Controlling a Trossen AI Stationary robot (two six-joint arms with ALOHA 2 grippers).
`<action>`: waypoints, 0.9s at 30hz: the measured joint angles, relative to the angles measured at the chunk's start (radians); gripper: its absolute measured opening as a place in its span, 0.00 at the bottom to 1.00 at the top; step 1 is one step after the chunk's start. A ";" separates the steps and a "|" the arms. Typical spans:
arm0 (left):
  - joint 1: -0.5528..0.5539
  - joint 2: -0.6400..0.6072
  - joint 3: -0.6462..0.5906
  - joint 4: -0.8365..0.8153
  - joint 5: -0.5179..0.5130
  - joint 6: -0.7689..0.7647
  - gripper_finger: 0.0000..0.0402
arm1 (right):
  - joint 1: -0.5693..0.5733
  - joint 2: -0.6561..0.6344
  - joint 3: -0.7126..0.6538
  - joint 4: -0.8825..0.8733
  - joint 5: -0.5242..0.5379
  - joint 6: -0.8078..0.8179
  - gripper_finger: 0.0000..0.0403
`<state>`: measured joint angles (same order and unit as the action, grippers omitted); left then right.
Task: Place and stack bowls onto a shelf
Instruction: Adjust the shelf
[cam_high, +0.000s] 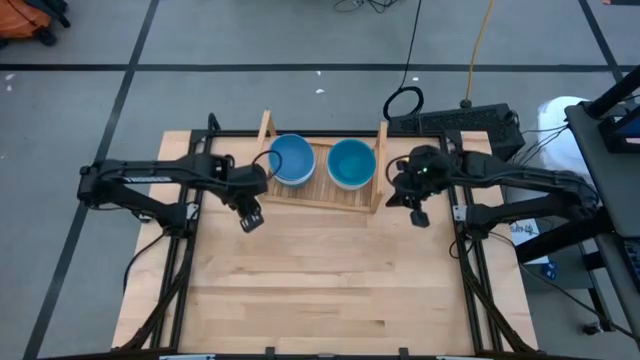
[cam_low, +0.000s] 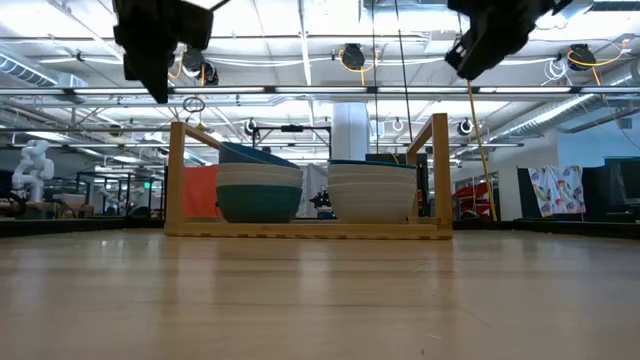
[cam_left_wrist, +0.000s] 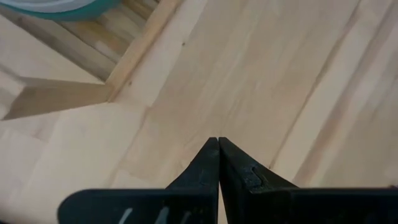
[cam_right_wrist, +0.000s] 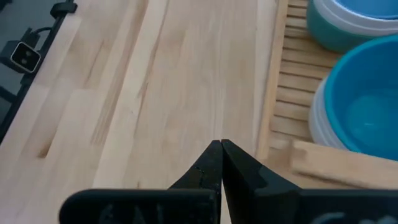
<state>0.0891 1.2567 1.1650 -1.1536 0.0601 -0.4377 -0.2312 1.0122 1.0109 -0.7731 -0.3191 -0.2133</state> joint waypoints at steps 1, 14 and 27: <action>0.000 0.000 -0.018 0.017 0.000 0.009 0.00 | 0.006 0.000 -0.023 0.032 0.000 0.009 0.00; 0.085 -0.001 -0.235 0.141 -0.017 0.099 0.00 | 0.024 0.000 -0.216 0.342 0.000 0.077 0.00; 0.232 0.000 -0.347 0.355 -0.009 0.239 0.00 | -0.005 0.018 -0.299 0.490 0.005 0.186 0.00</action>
<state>0.3211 1.2564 0.8182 -0.7982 0.0513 -0.1989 -0.2361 1.0304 0.7116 -0.2836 -0.3141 -0.0275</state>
